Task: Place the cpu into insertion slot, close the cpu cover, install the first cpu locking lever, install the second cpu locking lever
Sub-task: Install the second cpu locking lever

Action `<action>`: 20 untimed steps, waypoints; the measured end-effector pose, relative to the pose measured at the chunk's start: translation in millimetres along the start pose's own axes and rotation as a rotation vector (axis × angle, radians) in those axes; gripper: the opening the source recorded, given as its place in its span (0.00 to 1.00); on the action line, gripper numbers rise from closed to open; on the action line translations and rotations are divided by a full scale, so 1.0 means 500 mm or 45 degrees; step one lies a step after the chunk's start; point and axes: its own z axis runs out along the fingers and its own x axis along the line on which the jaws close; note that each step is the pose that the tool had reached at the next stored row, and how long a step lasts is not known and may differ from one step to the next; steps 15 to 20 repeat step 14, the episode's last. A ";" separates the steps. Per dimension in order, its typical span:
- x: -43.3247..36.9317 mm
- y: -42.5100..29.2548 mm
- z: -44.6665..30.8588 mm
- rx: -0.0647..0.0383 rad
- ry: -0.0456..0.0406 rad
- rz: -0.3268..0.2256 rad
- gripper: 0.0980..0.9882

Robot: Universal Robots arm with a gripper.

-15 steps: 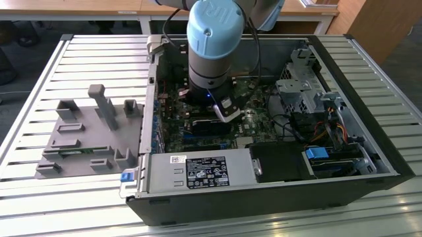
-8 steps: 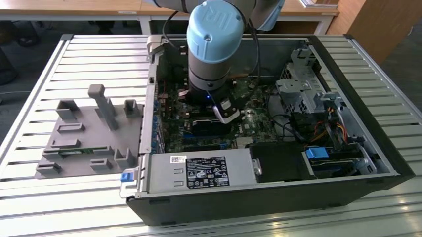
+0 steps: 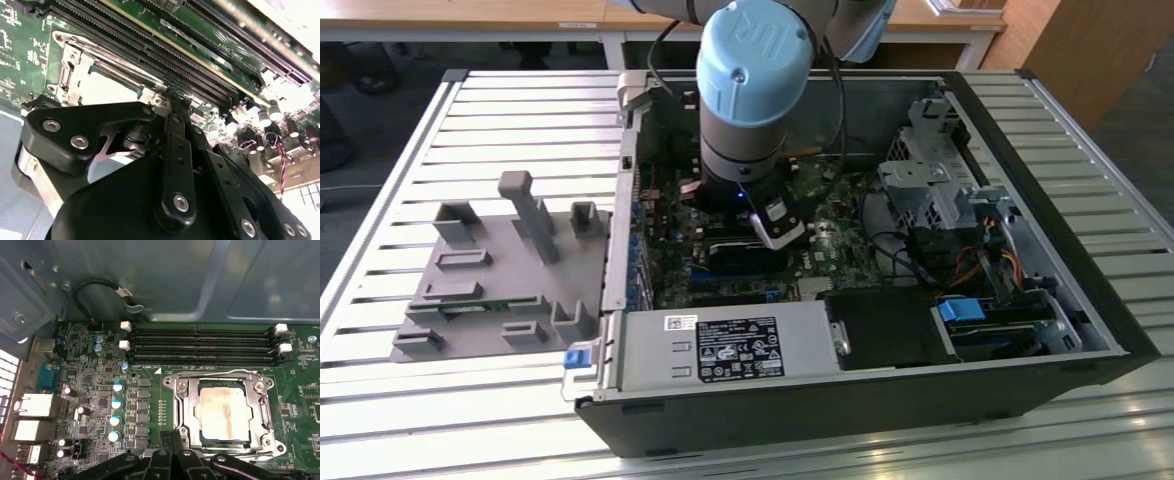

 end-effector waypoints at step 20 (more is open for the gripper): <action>0.000 0.017 -0.045 -0.002 0.000 0.000 0.01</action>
